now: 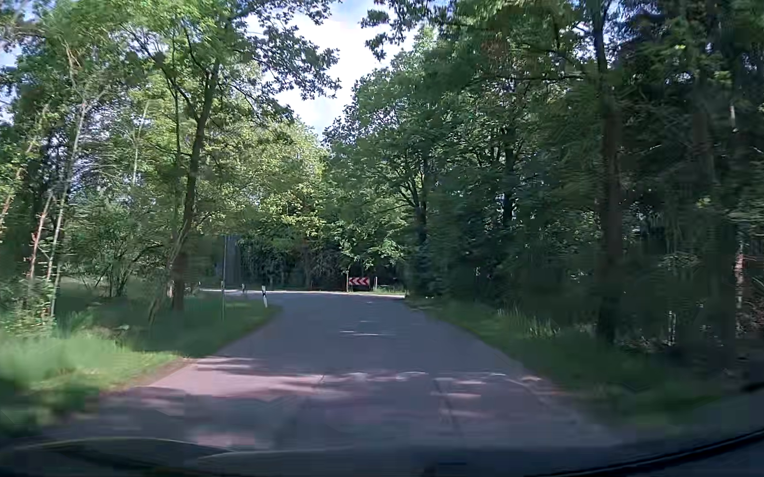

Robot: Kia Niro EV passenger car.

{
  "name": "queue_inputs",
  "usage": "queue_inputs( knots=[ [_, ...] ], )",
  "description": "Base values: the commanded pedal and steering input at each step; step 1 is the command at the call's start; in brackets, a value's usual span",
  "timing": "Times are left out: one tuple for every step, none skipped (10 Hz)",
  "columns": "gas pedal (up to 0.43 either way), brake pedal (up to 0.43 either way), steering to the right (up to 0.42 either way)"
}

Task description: Follow the waypoints while adhering to traffic rules and regulations

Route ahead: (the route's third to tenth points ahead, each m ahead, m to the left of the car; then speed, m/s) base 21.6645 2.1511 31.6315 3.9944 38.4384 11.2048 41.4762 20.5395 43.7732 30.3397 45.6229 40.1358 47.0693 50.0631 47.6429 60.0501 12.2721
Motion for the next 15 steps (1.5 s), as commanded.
queue_inputs(
  knots=[
    [0.0, 0.14, -0.022],
    [0.0, 0.165, -0.024],
    [0.0, 0.189, -0.027],
    [0.0, 0.195, -0.031],
    [0.0, 0.201, -0.035],
    [0.0, 0.207, -0.039],
    [0.0, 0.226, -0.043],
    [0.0, 0.226, -0.046],
    [0.0, 0.232, -0.047],
    [0.0, 0.232, -0.05],
    [0.0, 0.232, -0.052],
    [0.0, 0.232, -0.055],
    [0.0, 0.232, -0.06],
    [0.0, 0.232, -0.067],
    [0.0, 0.232, -0.08]
  ],
)
